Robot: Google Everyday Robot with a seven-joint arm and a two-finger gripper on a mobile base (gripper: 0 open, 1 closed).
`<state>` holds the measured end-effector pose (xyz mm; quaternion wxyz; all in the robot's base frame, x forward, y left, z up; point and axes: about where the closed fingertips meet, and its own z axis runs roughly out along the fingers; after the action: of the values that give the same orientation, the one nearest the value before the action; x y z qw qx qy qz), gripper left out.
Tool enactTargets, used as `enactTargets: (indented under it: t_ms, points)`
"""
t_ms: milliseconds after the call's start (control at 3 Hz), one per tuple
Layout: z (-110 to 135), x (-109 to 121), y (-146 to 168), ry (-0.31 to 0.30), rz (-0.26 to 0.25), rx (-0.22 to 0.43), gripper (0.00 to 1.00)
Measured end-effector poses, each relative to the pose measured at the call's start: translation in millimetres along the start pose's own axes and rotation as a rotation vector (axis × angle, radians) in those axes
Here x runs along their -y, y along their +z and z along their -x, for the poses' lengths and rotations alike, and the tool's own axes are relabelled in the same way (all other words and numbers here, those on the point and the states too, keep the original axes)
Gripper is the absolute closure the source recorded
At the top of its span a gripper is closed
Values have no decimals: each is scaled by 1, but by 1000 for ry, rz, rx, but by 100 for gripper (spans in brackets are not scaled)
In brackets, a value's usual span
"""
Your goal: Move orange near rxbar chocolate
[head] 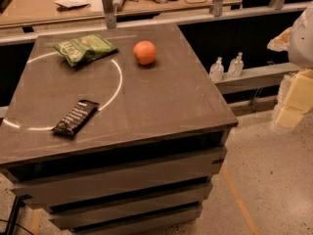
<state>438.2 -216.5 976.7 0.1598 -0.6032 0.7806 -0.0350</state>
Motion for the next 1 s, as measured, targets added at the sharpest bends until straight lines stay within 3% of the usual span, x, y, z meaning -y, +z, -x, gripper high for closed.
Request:
enactTargets:
  t_ms: [333,667,1000]
  points:
    - [0,0,0,0,0,0,0]
    - [14,19,1,-14,-26,53,0]
    - [44,62,0,-44,-94,151,0]
